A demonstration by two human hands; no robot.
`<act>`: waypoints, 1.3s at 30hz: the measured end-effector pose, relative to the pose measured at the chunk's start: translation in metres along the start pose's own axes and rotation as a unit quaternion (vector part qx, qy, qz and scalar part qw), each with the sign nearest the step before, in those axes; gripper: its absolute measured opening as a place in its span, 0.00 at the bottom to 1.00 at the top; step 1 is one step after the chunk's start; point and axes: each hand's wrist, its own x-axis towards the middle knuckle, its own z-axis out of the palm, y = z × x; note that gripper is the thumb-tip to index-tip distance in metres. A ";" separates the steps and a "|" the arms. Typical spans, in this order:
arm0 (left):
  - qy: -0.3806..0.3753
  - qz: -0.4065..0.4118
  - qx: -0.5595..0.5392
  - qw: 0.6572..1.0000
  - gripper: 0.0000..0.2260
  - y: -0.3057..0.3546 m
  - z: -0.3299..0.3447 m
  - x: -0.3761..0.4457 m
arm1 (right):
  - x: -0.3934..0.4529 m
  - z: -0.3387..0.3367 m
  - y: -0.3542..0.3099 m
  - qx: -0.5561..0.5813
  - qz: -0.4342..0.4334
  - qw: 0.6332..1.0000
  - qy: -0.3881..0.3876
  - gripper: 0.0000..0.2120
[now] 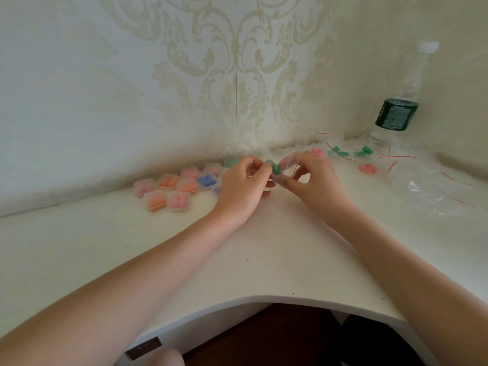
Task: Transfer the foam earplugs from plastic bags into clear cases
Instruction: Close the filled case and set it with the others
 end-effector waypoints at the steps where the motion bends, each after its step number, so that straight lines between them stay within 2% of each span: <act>1: 0.002 -0.005 -0.001 1.000 0.09 0.001 0.000 0.000 | -0.001 0.000 -0.001 -0.014 -0.005 1.000 -0.013 0.05; 4: -0.001 -0.001 -0.006 1.000 0.11 0.001 -0.003 0.002 | -0.002 0.001 -0.004 -0.013 -0.008 1.000 -0.025 0.04; 8: -0.016 -0.015 -0.062 0.998 0.11 -0.001 -0.004 0.005 | -0.001 -0.001 -0.009 0.062 0.013 0.998 0.025 0.01; 11: -0.043 0.016 -0.037 0.998 0.09 -0.004 -0.004 0.005 | -0.001 -0.002 -0.009 0.055 0.002 0.998 0.038 0.01; 17: -0.089 0.024 -0.002 0.996 0.06 -0.004 -0.008 0.005 | 0.000 -0.002 -0.004 0.028 0.009 0.999 -0.039 0.15; 24: -0.149 0.058 0.102 0.982 0.08 -0.002 -0.011 0.001 | 0.002 -0.015 -0.008 0.028 0.028 0.990 -0.136 0.09; 28: -0.130 0.062 0.103 0.984 0.09 -0.002 -0.010 0.001 | 0.002 -0.018 -0.007 -0.001 0.035 0.993 -0.109 0.08; 30: -0.101 0.048 0.090 0.990 0.10 -0.002 -0.011 0.002 | 0.002 -0.017 -0.010 0.039 0.055 0.994 -0.083 0.06; 33: -0.055 0.020 0.062 0.996 0.11 -0.004 -0.010 0.004 | -0.001 -0.012 -0.015 0.101 0.080 0.991 -0.035 0.09; 37: -0.024 -0.023 0.006 0.999 0.11 -0.002 -0.008 0.006 | -0.006 -0.003 -0.019 0.054 0.055 0.996 0.050 0.10; 39: -0.013 -0.040 -0.026 0.999 0.11 0.000 -0.008 0.006 | -0.005 -0.001 -0.021 0.081 0.057 0.993 0.068 0.09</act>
